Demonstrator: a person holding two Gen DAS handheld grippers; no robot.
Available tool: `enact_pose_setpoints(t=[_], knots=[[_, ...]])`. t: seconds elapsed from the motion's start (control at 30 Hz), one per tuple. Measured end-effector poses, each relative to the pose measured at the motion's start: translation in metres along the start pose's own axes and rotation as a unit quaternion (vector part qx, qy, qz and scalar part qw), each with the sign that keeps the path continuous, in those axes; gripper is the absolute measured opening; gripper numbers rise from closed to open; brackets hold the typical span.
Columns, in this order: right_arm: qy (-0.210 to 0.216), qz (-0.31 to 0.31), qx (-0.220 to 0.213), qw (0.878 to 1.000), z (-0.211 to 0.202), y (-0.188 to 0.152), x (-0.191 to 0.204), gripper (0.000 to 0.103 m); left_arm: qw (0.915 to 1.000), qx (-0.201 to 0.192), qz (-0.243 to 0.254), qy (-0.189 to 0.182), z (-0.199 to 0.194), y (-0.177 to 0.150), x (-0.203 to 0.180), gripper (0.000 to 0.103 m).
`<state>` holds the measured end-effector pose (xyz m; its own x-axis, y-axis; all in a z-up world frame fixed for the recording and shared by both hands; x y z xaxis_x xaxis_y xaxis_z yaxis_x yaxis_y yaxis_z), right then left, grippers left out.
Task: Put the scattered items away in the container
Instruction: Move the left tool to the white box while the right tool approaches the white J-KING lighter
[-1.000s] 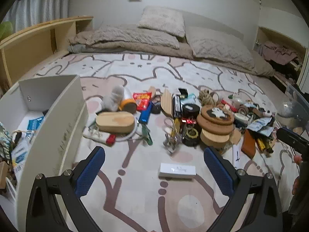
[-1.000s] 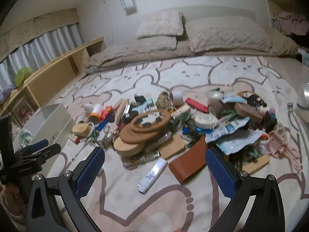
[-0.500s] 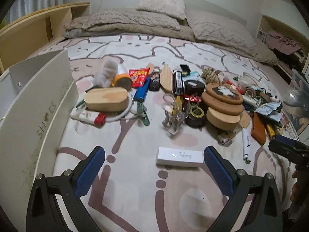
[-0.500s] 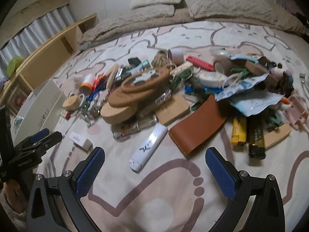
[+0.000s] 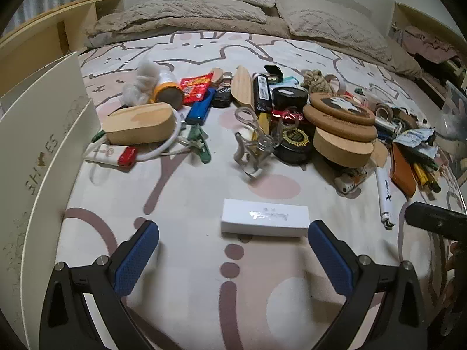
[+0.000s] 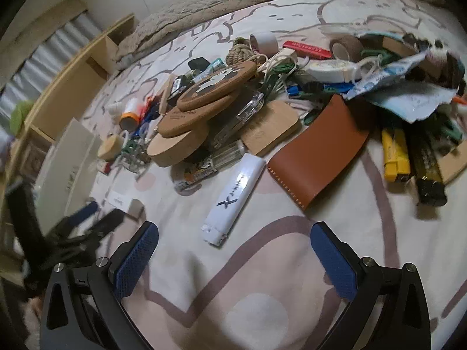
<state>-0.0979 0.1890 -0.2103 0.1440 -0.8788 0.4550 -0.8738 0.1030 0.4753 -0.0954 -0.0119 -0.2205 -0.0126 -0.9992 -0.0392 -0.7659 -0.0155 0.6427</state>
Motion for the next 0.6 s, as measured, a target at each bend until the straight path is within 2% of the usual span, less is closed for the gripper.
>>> enact_pose_setpoints(t=[0.13,0.4,0.6], knots=[[0.012,-0.018,0.007,1.000,-0.002,-0.005,0.003,0.103,0.9999,0.009,-0.006,-0.001,0.005,-0.002,-0.001,0.103],[-0.003,-0.065,0.003,0.998,-0.001,-0.015,0.013,0.103,0.9998,0.017,-0.014,0.003,0.014,-0.003,0.000,0.103],[0.015,-0.060,-0.008,0.998,-0.002,-0.010,0.009,0.103,0.9999,0.012,-0.004,-0.010,0.012,-0.003,-0.009,0.103]])
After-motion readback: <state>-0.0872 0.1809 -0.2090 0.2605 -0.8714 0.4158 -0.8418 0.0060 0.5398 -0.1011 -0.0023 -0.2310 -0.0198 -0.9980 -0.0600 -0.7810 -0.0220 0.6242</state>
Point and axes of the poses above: each gripper's, at about its wrist camera, not at the fingertips, and z roughly the way its jaws point, x to its left, y to its top, the point moved 6 cm from there along z, roughly the way its jaws point, and after that the axes turned 4 degrees about -x, right-handed, at the moved point
